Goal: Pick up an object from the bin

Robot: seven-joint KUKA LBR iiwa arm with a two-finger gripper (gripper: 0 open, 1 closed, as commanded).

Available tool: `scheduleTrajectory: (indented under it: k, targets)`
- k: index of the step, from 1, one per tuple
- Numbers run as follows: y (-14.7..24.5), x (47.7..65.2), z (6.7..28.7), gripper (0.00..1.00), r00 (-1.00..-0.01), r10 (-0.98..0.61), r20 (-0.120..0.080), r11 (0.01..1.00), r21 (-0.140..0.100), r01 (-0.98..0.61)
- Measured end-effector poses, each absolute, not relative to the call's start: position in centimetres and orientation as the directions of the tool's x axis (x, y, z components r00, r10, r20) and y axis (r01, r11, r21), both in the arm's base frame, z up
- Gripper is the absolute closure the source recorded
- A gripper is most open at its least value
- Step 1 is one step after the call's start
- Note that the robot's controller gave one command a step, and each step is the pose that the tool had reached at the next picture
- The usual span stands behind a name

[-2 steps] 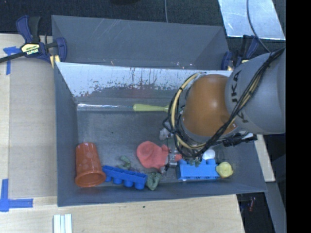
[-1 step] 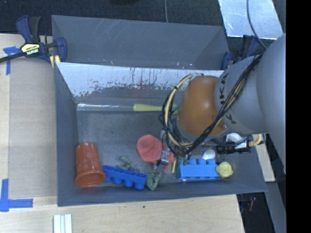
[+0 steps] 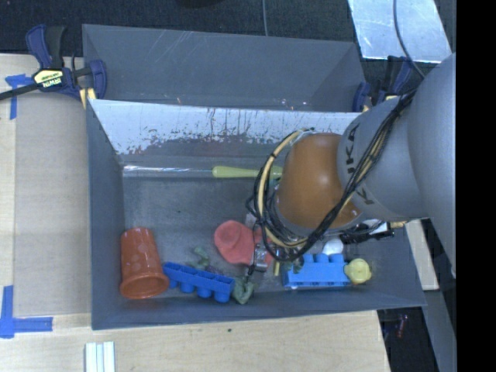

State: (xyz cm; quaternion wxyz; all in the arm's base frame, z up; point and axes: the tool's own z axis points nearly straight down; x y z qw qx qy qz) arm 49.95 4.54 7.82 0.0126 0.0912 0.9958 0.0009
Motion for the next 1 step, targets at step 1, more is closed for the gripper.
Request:
scheduleTrajectory:
  k: [1]
  targets:
    - [5.3,47.93,7.18,1.0,-0.983,0.182,-0.018,0.983,0.005,0.182]
